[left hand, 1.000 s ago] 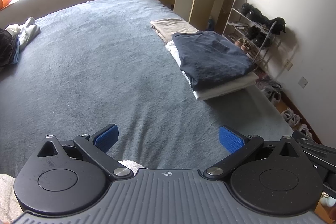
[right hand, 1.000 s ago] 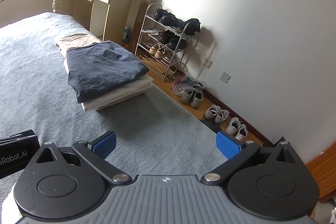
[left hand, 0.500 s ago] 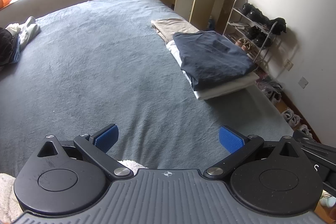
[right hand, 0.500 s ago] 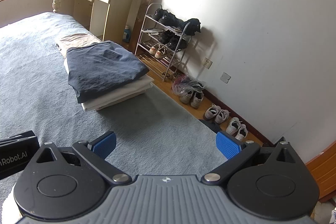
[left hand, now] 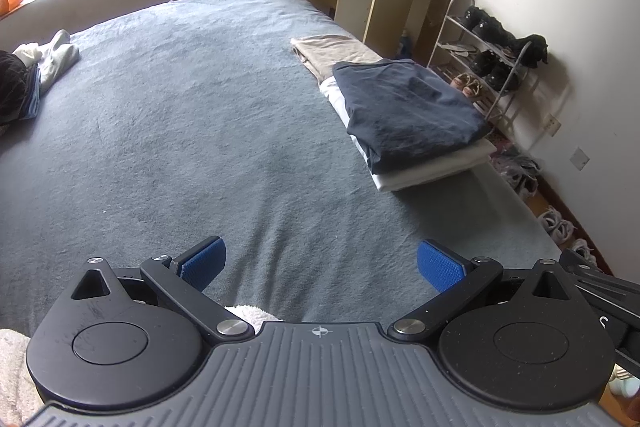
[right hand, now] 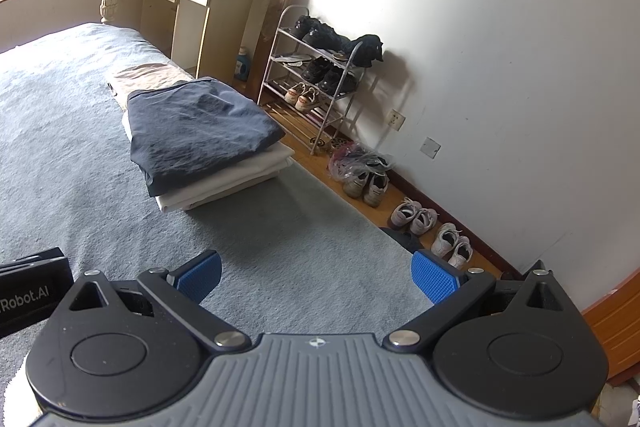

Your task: Fold clothes

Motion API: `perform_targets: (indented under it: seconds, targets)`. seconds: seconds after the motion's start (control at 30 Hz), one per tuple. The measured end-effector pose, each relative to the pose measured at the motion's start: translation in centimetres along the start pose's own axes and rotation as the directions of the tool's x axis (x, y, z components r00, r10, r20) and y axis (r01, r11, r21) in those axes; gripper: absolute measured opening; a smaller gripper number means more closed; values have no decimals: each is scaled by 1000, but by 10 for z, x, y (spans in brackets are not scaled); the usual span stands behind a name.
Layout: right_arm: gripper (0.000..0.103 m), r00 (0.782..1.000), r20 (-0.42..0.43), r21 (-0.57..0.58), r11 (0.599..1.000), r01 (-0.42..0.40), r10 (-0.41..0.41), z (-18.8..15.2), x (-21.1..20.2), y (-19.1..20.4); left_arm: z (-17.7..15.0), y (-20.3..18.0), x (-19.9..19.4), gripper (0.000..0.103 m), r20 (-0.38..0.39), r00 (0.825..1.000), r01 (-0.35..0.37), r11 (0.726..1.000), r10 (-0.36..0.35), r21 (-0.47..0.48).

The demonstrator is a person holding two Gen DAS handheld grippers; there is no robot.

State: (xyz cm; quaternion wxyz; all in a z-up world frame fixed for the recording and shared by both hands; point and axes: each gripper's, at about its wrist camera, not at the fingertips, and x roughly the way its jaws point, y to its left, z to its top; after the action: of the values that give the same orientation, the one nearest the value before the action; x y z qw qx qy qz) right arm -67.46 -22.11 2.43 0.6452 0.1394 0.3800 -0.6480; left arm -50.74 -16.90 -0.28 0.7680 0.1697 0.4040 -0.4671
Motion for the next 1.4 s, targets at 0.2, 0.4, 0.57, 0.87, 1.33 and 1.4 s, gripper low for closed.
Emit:
perform_targets:
  seconds: [0.2,0.4,0.57,0.87,1.33,1.4]
  targets:
    - [103,1000,3,-2,1000,-1,1,1,-1,0,0,1,-1,103,2,1000,-1,1000,1,0]
    - [103,1000,6,-4,1000,-3,3,2,0,0,1,1,-1,103,3,1000,-1,1000,1,-1]
    - [103,1000,7,-4,1000,-4,4,3,-1,1,1,2,-1,103,3,1000,-3,1000,3,-1]
    - [103,1000,4,-5,1000,-3,3,2,-1,1,1,2,0,103,0,1000,-2,1000,2,0]
    - [103,1000,3,-8,1000,-2,2,1,-1,1,0,3,1,103,-5,1000,-2,1000,2,-5]
    - [103,1000,3,-9,1000,-2,2,1,0,1,1,3,1,103,-5,1000,-2,1000,2,-4]
